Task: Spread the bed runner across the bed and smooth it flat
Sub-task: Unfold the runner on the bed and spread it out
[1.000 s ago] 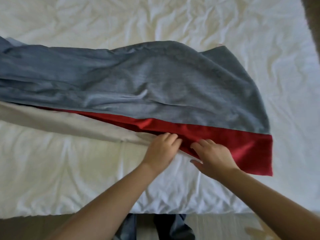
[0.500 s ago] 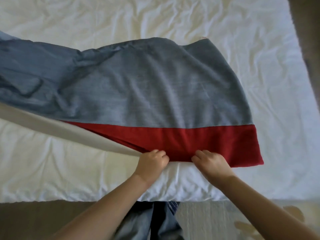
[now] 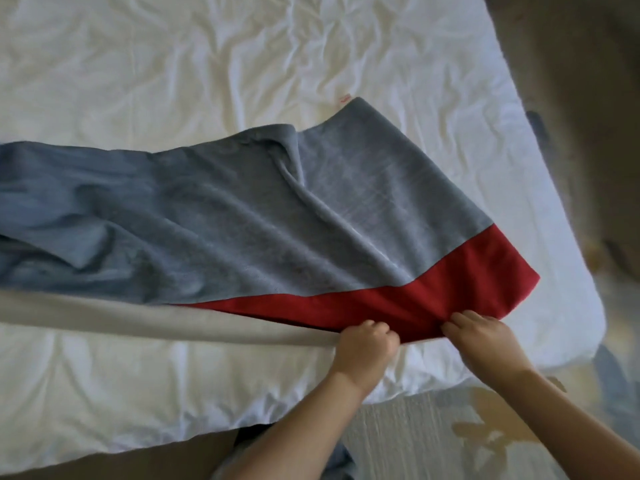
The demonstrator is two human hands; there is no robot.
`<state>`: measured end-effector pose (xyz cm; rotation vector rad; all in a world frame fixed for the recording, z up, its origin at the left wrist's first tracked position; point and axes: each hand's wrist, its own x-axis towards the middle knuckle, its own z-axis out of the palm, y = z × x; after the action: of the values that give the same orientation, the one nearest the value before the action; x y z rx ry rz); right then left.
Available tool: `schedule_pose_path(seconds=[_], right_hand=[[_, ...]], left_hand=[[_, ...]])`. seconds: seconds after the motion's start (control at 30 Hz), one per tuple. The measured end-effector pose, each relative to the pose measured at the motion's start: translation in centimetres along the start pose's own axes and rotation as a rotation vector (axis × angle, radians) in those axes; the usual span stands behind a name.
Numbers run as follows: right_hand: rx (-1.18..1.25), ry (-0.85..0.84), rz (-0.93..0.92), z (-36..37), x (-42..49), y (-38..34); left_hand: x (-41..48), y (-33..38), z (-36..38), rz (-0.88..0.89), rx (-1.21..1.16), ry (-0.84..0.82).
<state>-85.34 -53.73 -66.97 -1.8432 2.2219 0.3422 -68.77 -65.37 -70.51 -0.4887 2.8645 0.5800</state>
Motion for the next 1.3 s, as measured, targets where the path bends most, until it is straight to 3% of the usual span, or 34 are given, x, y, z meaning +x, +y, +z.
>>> schedule_pose_path(seconds=[0.3, 0.43, 0.53, 0.63, 0.77, 0.87, 0.97, 1.13, 1.3], right_hand=[[0.152, -0.115, -0.210, -0.8, 7.9, -11.5], [0.218, -0.258, -0.163, 0.3, 10.0, -14.5], [0.263, -0.399, -0.256, 0.7, 8.9, -15.4], [0.219, -0.310, -0.411, 0.6, 6.7, -14.7], [0.166, -0.061, -0.474, -0.6, 6.8, -8.9], [0.279, 0.161, -0.325, -2.9, 9.0, -1.1], [0.205, 0.196, -0.091, -3.7, 11.2, 7.9], [0.203, 0.124, 0.239, -1.9, 13.5, 16.2], [0.406, 0.071, 0.264, 0.7, 14.4, 16.9]], left_hand=[[-7.7, -11.8, -2.7, -0.178, 0.012, -0.002], [-9.5, -12.2, -3.1, -0.211, 0.063, -0.070], [-11.4, -10.6, -1.6, -0.239, 0.071, -0.143], [-12.3, -9.2, -1.1, -0.266, 0.053, -0.198], [-9.0, -7.0, -2.7, -0.240, 0.037, -0.052], [-2.1, -4.5, -4.2, -0.189, 0.042, 0.123], [7.7, -1.8, -5.7, -0.172, 0.130, 0.195], [21.9, -0.3, -7.9, -0.199, 0.242, 0.130], [28.5, -1.9, -9.1, -0.078, 0.502, -0.030]])
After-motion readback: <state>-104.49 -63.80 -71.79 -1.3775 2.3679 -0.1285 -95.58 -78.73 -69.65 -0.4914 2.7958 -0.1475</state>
